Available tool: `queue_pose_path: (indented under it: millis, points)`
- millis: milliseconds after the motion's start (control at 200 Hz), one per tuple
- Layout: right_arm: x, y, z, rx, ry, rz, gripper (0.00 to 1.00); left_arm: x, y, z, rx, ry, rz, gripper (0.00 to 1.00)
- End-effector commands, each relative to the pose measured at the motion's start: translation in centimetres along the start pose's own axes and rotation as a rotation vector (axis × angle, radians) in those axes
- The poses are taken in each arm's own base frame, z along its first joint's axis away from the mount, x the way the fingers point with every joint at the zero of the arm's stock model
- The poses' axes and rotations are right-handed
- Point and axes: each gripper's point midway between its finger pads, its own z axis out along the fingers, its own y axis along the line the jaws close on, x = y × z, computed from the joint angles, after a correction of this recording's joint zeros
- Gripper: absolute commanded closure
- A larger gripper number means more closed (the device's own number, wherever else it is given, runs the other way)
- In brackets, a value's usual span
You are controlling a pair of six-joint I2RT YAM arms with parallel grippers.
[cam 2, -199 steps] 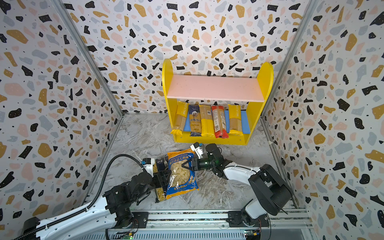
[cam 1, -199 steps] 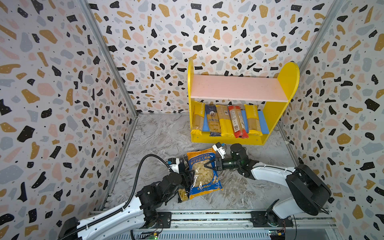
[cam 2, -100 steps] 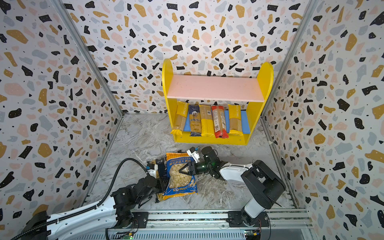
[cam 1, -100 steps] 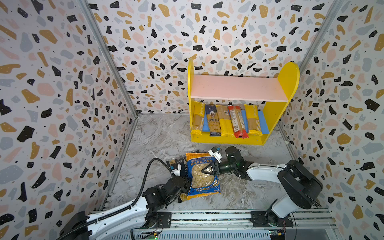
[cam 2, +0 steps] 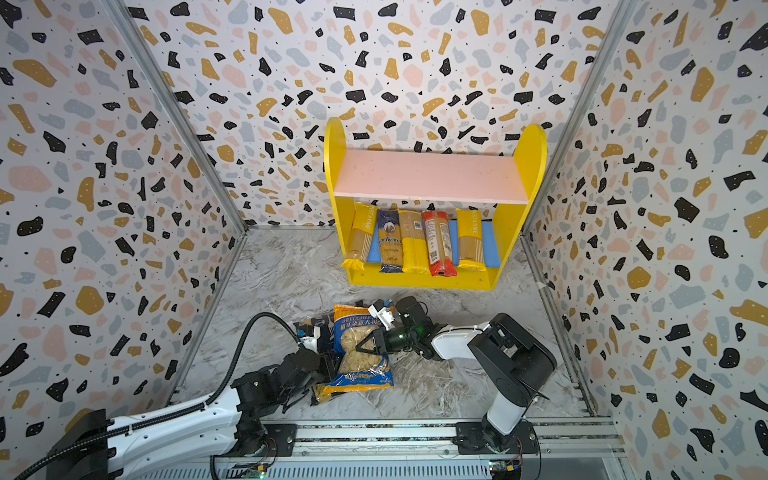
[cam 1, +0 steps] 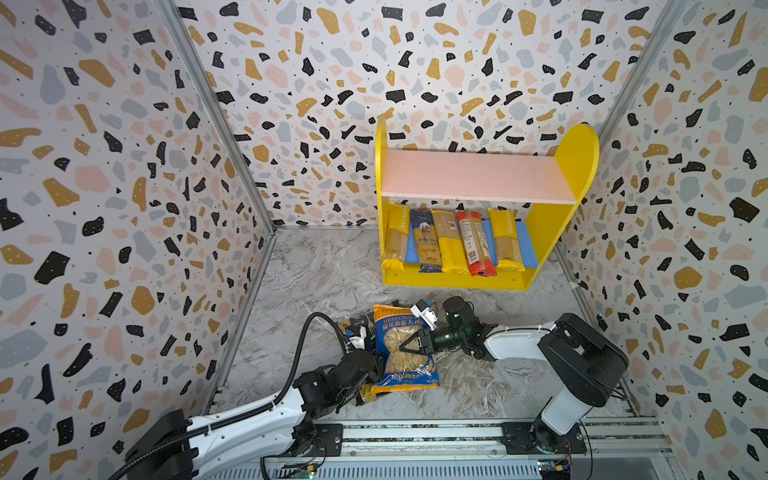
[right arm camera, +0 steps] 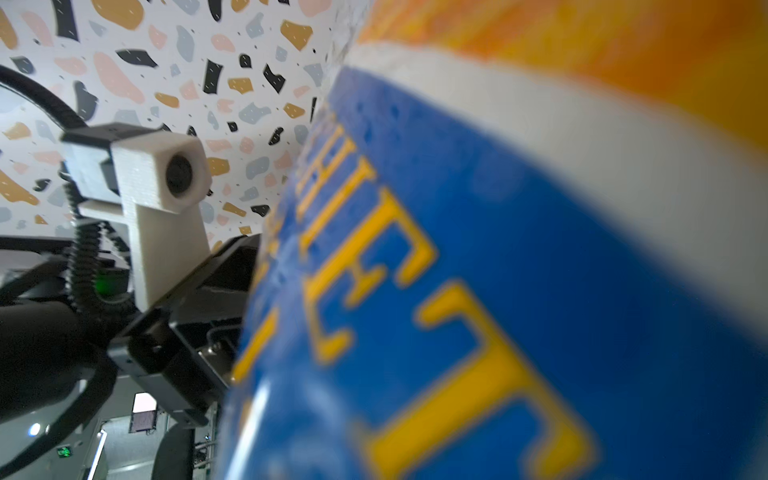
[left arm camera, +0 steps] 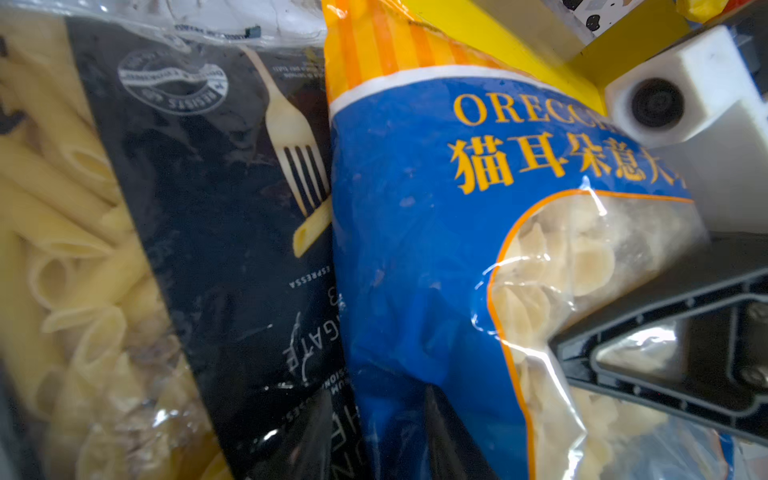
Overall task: Place and organize the pasta boxes and bags onto the shelf
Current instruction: 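Grasp the orecchiette bag with the right gripper while the left gripper holds it upright, then lift the orecchiette bag with the right gripper onto the pink upper shelf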
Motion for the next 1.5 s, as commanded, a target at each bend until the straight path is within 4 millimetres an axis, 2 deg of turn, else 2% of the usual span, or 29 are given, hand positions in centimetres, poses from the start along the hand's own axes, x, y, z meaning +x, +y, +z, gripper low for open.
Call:
queue_pose_path:
  millis: [0,125,250,521,751,856,1016,1286,1496]
  points:
    - [-1.3,4.0,-0.9,-0.097,-0.023,-0.078,0.7,-1.2,-1.1,-1.2,0.023,-0.021,0.014,0.52]
    - [-1.4,5.1,-1.8,-0.136,-0.025,-0.082,0.72,-2.5,0.0,-2.8,-0.018,-0.082,-0.01,0.31]
    - [-1.4,5.6,-2.5,-0.156,-0.036,-0.081,0.72,-3.5,0.6,-4.4,-0.026,-0.133,-0.039,0.21]
    - [-1.4,7.2,-3.9,-0.173,-0.062,-0.095,0.74,-5.3,1.5,-7.1,-0.059,-0.196,-0.048,0.17]
    - [-1.9,9.9,-5.9,-0.198,-0.097,-0.14,0.75,-6.1,1.4,-8.1,-0.059,-0.221,-0.054,0.17]
    - [-2.3,11.9,-7.1,-0.218,-0.116,-0.172,0.75,-6.6,1.3,-8.7,-0.057,-0.233,-0.048,0.15]
    - [-3.4,15.6,-9.4,-0.196,-0.163,-0.247,0.75,-7.2,0.6,-9.7,-0.034,-0.241,-0.023,0.0]
    - [-6.3,21.9,-14.2,-0.114,-0.277,-0.372,0.75,-8.1,-2.0,-9.7,-0.003,-0.21,0.047,0.01]
    - [-10.5,26.2,-19.0,-0.039,-0.398,-0.464,0.74,-9.8,-4.6,-10.1,0.028,-0.225,0.094,0.0]
